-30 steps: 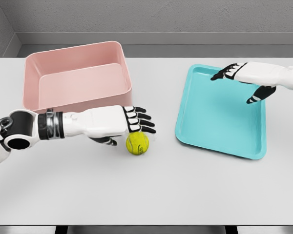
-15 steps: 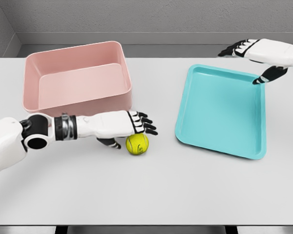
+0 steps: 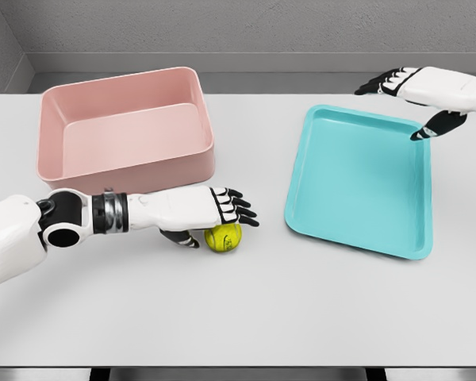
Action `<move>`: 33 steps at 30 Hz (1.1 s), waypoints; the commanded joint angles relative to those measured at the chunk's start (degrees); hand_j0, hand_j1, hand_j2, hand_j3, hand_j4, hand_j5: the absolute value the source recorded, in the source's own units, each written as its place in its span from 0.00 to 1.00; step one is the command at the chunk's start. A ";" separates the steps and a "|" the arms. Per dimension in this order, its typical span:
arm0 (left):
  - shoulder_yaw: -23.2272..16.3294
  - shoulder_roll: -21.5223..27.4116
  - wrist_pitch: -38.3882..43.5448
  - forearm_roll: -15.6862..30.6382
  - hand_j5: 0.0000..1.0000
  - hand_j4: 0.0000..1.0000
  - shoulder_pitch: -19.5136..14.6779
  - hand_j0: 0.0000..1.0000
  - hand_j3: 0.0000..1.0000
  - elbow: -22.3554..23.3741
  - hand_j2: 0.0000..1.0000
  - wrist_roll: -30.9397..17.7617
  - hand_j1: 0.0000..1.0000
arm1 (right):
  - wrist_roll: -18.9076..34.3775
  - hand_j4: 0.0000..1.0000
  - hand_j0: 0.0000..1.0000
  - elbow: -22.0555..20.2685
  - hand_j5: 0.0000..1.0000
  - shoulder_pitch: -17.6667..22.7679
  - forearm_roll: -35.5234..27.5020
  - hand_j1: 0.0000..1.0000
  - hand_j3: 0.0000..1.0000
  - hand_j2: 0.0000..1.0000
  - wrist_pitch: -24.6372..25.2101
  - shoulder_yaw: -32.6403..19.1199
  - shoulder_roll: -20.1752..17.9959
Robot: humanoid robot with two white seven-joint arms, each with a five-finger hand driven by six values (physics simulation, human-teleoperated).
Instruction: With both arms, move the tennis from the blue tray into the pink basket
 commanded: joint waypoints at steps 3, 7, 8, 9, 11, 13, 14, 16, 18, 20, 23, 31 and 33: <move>0.05 0.04 0.04 0.30 1.00 1.00 0.09 1.00 1.00 -0.11 1.00 0.03 1.00 | -0.01 1.00 1.00 0.02 1.00 0.00 -0.36 1.00 1.00 1.00 0.12 -0.10 -0.09; 0.05 0.12 0.04 0.30 0.99 0.99 0.09 0.99 0.99 -0.11 0.99 0.03 0.99 | -0.01 1.00 1.00 0.02 1.00 -0.09 -0.36 1.00 1.00 1.00 0.12 -0.10 -0.09; 0.05 0.12 0.04 0.30 0.93 0.93 0.09 0.93 0.93 -0.11 0.93 -0.05 0.93 | -0.10 1.00 1.00 0.02 1.00 -0.09 -0.36 1.00 1.00 1.00 0.12 -0.10 -0.09; 0.05 0.12 0.04 0.30 0.86 0.86 0.09 0.86 0.86 -0.11 0.86 -0.05 0.86 | -0.01 1.00 1.00 0.02 1.00 -0.09 -0.36 1.00 1.00 1.00 0.12 -0.10 -0.09; 0.05 0.12 0.04 0.21 0.81 0.81 0.09 0.81 0.81 -0.11 0.81 -0.14 0.81 | -0.01 1.00 1.00 0.02 1.00 -0.09 -0.36 1.00 1.00 1.00 0.12 -0.10 -0.09; 0.05 0.12 0.04 0.21 0.79 0.79 0.09 0.79 0.79 -0.11 0.79 -0.14 0.79 | -0.01 1.00 1.00 -0.07 1.00 -0.09 -0.36 1.00 1.00 1.00 0.12 -0.10 -0.09; 0.05 0.12 0.04 0.12 0.77 0.77 0.09 0.77 0.77 -0.20 0.77 -0.23 0.77 | -0.01 1.00 1.00 -0.07 1.00 -0.09 -0.36 1.00 1.00 1.00 0.12 -0.10 -0.09; 0.14 0.21 0.04 -0.84 0.77 0.77 0.09 0.77 0.77 -0.11 0.77 -0.23 0.77 | -0.10 1.00 1.00 -0.07 1.00 -0.09 -0.36 1.00 1.00 1.00 0.12 -0.10 -0.09; 0.14 0.13 0.04 -0.93 0.75 0.75 0.09 0.75 0.75 -0.20 0.75 -0.23 0.75 | -0.10 1.00 1.00 0.02 1.00 -0.09 -0.36 1.00 1.00 1.00 0.12 -0.10 -0.09; 0.14 0.21 0.04 -0.93 0.69 0.69 0.09 0.69 0.69 -0.20 0.69 -0.14 0.69 | -0.10 1.00 1.00 0.02 1.00 -0.09 -0.36 1.00 1.00 1.00 0.12 -0.10 -0.09; 0.14 0.21 0.04 -0.93 0.66 0.66 0.09 0.66 0.66 -0.20 0.66 -0.14 0.66 | -0.01 1.00 1.00 0.02 1.00 -0.09 -0.36 1.00 1.00 1.00 0.12 -0.10 -0.09; 0.31 0.30 0.04 -0.84 0.57 0.57 0.26 0.57 0.57 -0.38 0.57 -0.05 0.57 | -0.01 1.00 1.00 0.02 1.00 0.00 -0.36 1.00 1.00 1.00 0.12 -0.10 -0.01; 0.40 0.39 0.04 -0.84 0.54 0.54 0.26 0.54 0.54 -0.46 0.54 -0.05 0.54 | -0.01 1.00 1.00 0.02 1.00 0.00 -0.36 1.00 1.00 1.00 0.12 -0.01 0.08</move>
